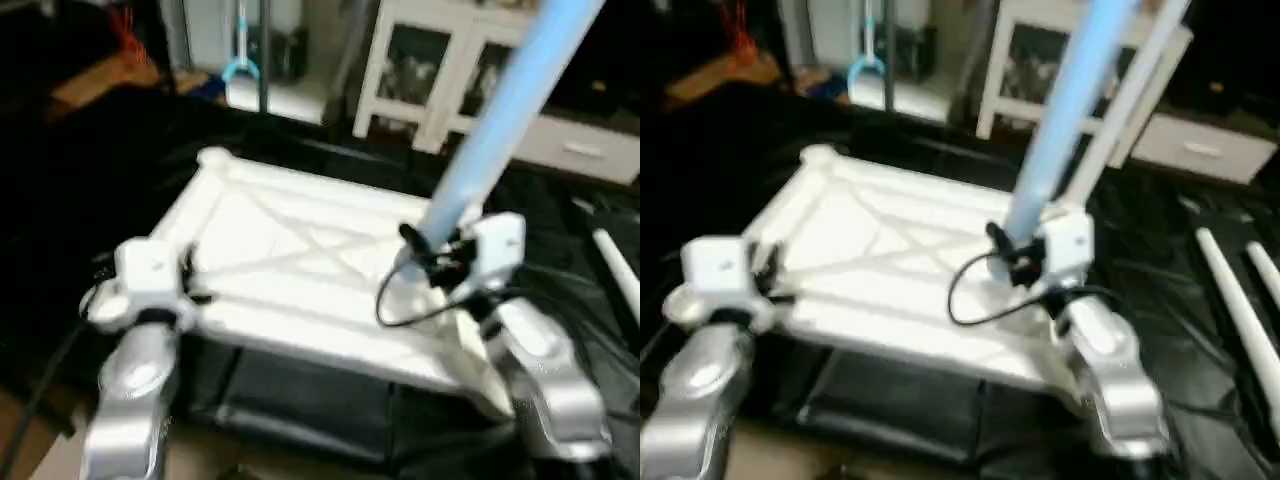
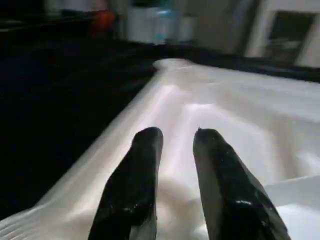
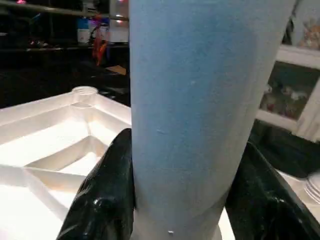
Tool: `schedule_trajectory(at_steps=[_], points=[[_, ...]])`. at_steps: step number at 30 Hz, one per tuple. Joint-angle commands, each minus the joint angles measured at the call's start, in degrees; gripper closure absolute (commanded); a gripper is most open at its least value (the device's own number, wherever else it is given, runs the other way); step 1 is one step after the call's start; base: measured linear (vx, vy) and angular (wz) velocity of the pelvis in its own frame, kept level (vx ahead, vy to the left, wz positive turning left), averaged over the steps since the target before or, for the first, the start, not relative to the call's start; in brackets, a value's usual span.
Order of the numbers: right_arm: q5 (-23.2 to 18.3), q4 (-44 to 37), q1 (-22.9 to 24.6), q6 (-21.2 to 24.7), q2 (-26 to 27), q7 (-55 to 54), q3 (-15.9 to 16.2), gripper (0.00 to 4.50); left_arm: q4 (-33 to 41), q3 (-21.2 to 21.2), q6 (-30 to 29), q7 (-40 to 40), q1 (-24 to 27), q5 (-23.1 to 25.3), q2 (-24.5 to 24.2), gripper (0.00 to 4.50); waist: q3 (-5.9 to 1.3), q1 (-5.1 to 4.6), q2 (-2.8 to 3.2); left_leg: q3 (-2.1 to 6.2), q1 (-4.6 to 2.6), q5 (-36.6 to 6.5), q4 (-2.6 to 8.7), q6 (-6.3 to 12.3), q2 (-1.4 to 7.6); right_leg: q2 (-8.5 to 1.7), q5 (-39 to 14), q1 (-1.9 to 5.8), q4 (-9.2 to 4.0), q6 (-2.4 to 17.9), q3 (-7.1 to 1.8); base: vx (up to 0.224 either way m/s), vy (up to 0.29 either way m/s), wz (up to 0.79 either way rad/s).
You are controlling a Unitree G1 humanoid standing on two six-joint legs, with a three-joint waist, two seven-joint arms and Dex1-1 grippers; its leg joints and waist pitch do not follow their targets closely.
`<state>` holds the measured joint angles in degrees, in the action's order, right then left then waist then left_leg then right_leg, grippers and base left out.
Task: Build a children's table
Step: Insert table leg to table base
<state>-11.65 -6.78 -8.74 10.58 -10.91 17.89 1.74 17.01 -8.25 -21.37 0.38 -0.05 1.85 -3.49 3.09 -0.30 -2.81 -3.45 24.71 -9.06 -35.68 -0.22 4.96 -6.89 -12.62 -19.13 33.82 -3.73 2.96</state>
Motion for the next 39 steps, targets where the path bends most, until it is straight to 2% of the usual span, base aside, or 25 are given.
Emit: schedule_trajectory(at_steps=[1,3,6,7,8,10,11,13,15,17,18,19,20,22,25,27,28,29,30,31,33,35,36,37,39], points=[[-0.4,2.3,0.0,-2.5,0.4,-0.3,-1.5,2.62,4.2,0.9,-2.3,1.6,0.1,0.6,1.3,3.22,-1.68,0.32,1.17,2.31,-3.71,-55.6,7.79,-14.64,5.36,-1.3,-24.9,-1.42,-4.23,6.6,0.45,-0.112,0.023,0.12],[-2.0,3.1,0.5,-2.7,1.1,-0.2,-2.4,2.62,4.6,0.7,-2.2,1.7,-0.4,0.0,1.3,3.22,-1.44,0.93,1.18,1.12,-2.6,-58.8,9.72,-15.18,5.27,-0.13,-25.7,-0.56,-3.04,6.2,1.57,-0.116,0.003,0.12],[-4.3,3.7,2.4,-1.9,2.5,0.6,-3.5,2.62,0.3,-0.6,2.5,-1.2,-2.0,-4.4,1.5,3.22,-2.46,5.11,-1.53,-7.88,-0.24,-45.3,13.38,-13.2,4.15,1.33,-26.7,-0.16,4.58,6.7,0.4,-0.159,-0.066,0.28],[-4.3,3.6,3.4,-1.7,3.0,0.1,-3.5,2.62,-2.3,-1.5,5.2,-3.3,-2.2,-7.4,1.8,3.22,-2.31,4.43,-2.16,-6.4,-6.7,-34.8,0.64,-12.05,3.26,-4.06,-44.1,-7.18,-4.76,4.6,-2.6,-0.118,-0.103,0.43],[-4.5,3.7,4.5,-2.0,3.8,-0.3,-3.7,2.62,-4.6,-2.0,5.8,-4.4,-2.3,-8.8,2.0,3.22,-0.45,2.11,-2.42,1.41,-3.13,-8.2,-8.16,-4.34,3.28,-10.79,-57.5,-3.91,-9.84,9.5,-6.08,-0.056,0.026,0.0],[-4.1,3.8,6.0,-2.3,4.5,-1.2,-3.5,2.62,-7.0,-2.0,5.6,-4.4,-2.6,-8.6,2.2,3.22,-2.07,1.89,2.08,2.94,-7.19,-25.3,-1.61,-11.83,5.4,-3.29,-31.4,-1.69,-2.62,9.3,0.59,-0.083,0.077,-0.05],[-3.5,3.9,7.1,-2.9,4.4,-1.2,-2.9,2.62,-8.0,-1.1,4.5,-4.8,-2.9,-8.1,2.2,3.22,-0.94,0.71,4.03,4.63,-5.11,-56.5,8.2,-14.46,7.14,2.38,-12.3,-1.45,1.85,5.7,2.36,-0.161,0.098,0.08],[-1.3,3.1,9.0,-4.5,2.7,-0.2,-1.4,2.62,-7.9,1.7,3.6,-5.5,-3.3,-6.5,2.6,3.22,-0.53,1.57,5.17,3.56,-2.12,-64.5,11.14,-10.15,7.44,2.14,0.8,2.08,5.17,5.9,2.97,-0.174,0.085,0.01],[-0.8,2.9,9.3,-5.1,2.1,0.1,-1.4,2.62,-7.5,2.8,3.5,-5.3,-3.2,-5.4,2.6,3.22,-0.48,2.27,4.63,2.28,-1.28,-63.6,11.79,-8.63,7.36,1.54,-3.7,3.81,5.94,5.1,2.23,-0.174,0.024,-0.01],[-1.2,2.1,9.8,-5.7,0.9,1.0,-2.9,2.62,-8.5,5.3,4.0,-4.0,-3.7,-3.6,3.2,3.22,-1.65,2.01,0.01,-0.8,-7.86,-25.8,-3.52,-4.83,4.46,-7.65,-53.0,-4.18,-8.41,7.0,-4.18,-0.113,-0.03,-0.01],[-1.2,1.8,9.9,-5.9,0.8,0.7,-3.5,2.62,-9.1,6.0,4.4,-4.2,-3.7,-3.5,3.2,3.22,-1.93,1.75,0.43,-0.37,-6.68,-14.9,-4.65,-2.83,4.15,-8.23,-53.9,-2.7,-8.33,8.8,-4.41,-0.126,-0.023,-0.05],[-1.2,1.7,10.0,-5.9,0.6,0.6,-3.8,2.62,-9.4,6.5,4.7,-4.3,-3.7,-3.3,3.2,3.22,-1.5,1.98,1.64,0.04,-5.24,-9.7,-3.55,-2.41,4.62,-7.77,-50.3,-0.74,-7.8,10.9,-3.63,-0.131,0.03,-0.17],[-1.6,1.8,9.3,-5.3,1.0,-0.3,-4.8,2.62,-9.5,6.9,5.4,-4.3,-4.0,-3.1,3.4,3.22,-1.97,0.71,3.47,1.7,-3.91,-20.4,4.27,-5.57,8.43,0.74,-27.9,0.05,-2.71,11.8,0.74,-0.108,0.017,0.02],[-1.4,2.9,8.5,-6.1,1.5,-1.0,-5.4,2.62,-11.1,6.8,7.5,-3.9,-4.3,-3.0,3.8,3.22,-1.88,-0.66,5.76,5.44,-4.32,-45.8,11.31,-8.81,14.7,2.33,-12.6,0.23,4.81,7.5,0.94,-0.127,-0.004,0.06],[-0.8,4.1,7.7,-6.2,1.6,-2.0,-5.3,2.62,-11.9,6.7,8.3,-3.2,-4.6,-2.6,4.1,3.22,-1.41,-1.15,3.9,4.88,-3.24,-46.0,14.27,-2.52,15.78,2.76,-11.8,0.07,9.43,6.5,-0.2,-0.132,-0.112,-0.01],[-1.4,4.4,7.1,-6.1,1.9,-1.8,-4.9,2.62,-11.4,6.8,8.6,-2.9,-4.4,-2.5,4.5,3.22,-2.54,-0.44,2.45,4.24,-3.77,-39.6,12.66,0.01,13.18,1.52,-16.2,0.58,6.44,8.1,-2.82,-0.082,-0.169,-0.01],[-1.4,4.5,6.9,-6.2,2.0,-1.7,-4.7,2.62,-11.5,6.8,8.9,-2.7,-4.3,-2.4,4.5,3.22,-2.47,-0.99,0.43,1.5,-2.35,-31.8,6.98,-1.67,7.12,-0.27,-25.5,-0.01,-1.95,17.4,-3.23,-0.149,-0.243,-0.12],[-1.0,4.7,6.2,-6.1,2.0,-1.4,-3.9,2.62,-12.2,6.8,9.2,-2.4,-4.1,-2.2,4.4,3.22,-2.26,1.0,-1.61,-5.19,-4.22,-18.5,-13.07,1.94,1.38,-4.02,-47.0,-3.74,-9.6,24.8,-2.22,-0.177,-0.354,-0.28],[-1.0,4.9,5.9,-6.0,1.9,-1.0,-3.6,2.62,-12.3,7.0,9.5,-2.1,-4.0,-2.0,4.5,3.22,-2.02,1.11,-2.8,-5.38,-0.46,-15.1,-14.27,3.96,2.15,-4.43,-49.7,-0.97,-8.72,24.2,-3.82,-0.114,-0.215,-0.24],[-1.2,5.0,5.8,-5.9,1.8,-0.7,-3.5,2.62,-12.2,7.1,9.7,-1.9,-3.9,-1.8,4.6,3.22,-2.42,1.87,-2.79,-4.81,3.17,-14.4,-14.29,3.68,2.12,-4.28,-41.9,2.77,-5.54,21.8,-4.0,-0.04,-0.22,-0.2],[-1.2,5.0,5.2,-5.5,1.6,0.4,-3.0,2.62,-12.2,6.8,10.5,-0.8,-3.6,-1.4,4.8,3.22,-3.02,1.38,-3.6,-5.54,-0.87,-17.7,-11.26,5.4,0.69,-1.9,-32.8,1.3,-6.17,17.9,-3.24,-0.077,-0.221,0.04],[-1.3,5.2,4.7,-5.5,1.4,1.1,-3.2,2.62,-12.6,6.6,11.1,-0.3,-3.4,-1.4,5.1,3.22,-3.78,1.18,-0.02,-3.74,-4.54,-14.6,-3.61,8.1,3.31,0.77,-29.1,0.87,-8.43,7.9,-1.1,-0.121,-0.213,0.15],[-1.3,5.3,4.5,-5.4,1.3,1.1,-3.3,2.62,-12.6,6.7,11.2,0.0,-3.4,-1.2,5.1,3.22,-4.35,-0.37,2.36,7.31,-8.0,-10.3,6.11,10.83,19.56,2.34,-20.5,-2.3,0.8,-0.4,3.68,-0.116,-0.205,0.11],[-1.7,5.6,4.2,-5.2,1.2,1.3,-3.6,2.62,-12.5,6.9,11.4,0.3,-3.3,-0.6,5.0,3.22,-5.3,-0.57,0.99,7.7,-8.86,-4.6,6.15,12.09,22.62,1.75,-16.6,-7.9,11.57,-1.9,2.71,-0.077,-0.181,0.05],[-2.3,6.6,3.4,-5.2,0.9,1.8,-4.0,2.62,-11.9,7.2,11.5,0.6,-3.1,0.1,4.7,3.22,-4.91,-0.38,1.25,2.22,-7.51,2.4,4.96,17.56,15.81,2.09,-6.6,-8.99,12.45,3.2,1.29,-0.062,-0.172,0.12]])
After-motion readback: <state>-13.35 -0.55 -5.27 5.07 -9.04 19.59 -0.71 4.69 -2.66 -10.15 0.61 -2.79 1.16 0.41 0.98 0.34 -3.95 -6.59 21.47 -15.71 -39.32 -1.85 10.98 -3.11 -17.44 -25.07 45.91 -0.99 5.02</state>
